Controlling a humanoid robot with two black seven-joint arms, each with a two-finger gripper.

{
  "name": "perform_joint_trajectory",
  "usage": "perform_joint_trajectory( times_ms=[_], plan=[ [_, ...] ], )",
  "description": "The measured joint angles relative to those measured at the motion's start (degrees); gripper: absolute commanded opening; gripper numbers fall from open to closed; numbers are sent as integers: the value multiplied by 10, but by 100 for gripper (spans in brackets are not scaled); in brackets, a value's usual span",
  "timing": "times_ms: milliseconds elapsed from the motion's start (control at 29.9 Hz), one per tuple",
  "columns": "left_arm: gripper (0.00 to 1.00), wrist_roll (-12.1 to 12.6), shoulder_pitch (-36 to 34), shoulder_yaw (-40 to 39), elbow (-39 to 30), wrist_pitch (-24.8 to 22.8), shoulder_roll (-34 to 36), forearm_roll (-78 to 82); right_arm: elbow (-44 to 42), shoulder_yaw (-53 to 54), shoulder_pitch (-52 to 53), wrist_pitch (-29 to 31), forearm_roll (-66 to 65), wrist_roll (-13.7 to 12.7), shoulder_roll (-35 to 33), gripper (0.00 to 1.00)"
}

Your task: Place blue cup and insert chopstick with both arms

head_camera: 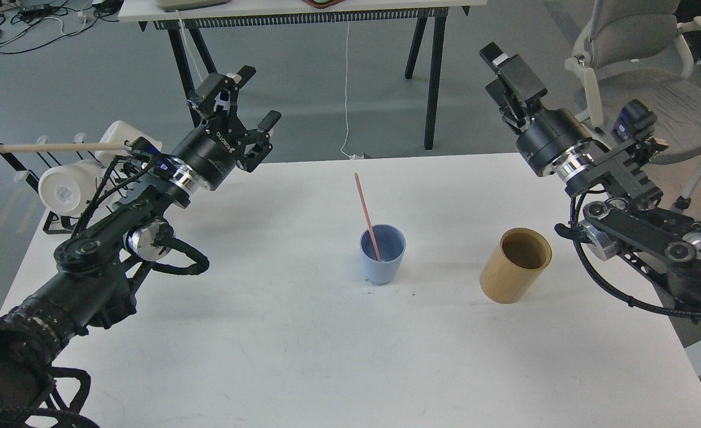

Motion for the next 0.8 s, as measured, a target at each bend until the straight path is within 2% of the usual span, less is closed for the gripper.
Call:
perform_joint_trajectory(
  times_ms=[167, 234, 368, 601, 802],
  plan=[
    [92, 0, 28, -28, -36, 0, 19, 0, 1, 55, -54, 270, 110, 0, -35, 99],
    [92, 0, 44, -38, -52, 0, 26, 0, -7, 70, -74, 337, 130, 0, -39, 99],
    [92, 0, 79, -53, -75, 0, 44, 0, -24, 84, -85, 363, 140, 0, -41, 99],
    [93, 0, 115, -60, -103, 0, 60, 0, -42, 122, -86, 365, 151, 0, -32, 99],
    [94, 0, 128, -60, -105, 0, 57, 0, -67, 126, -86, 365, 225, 0, -23, 99]
  ],
)
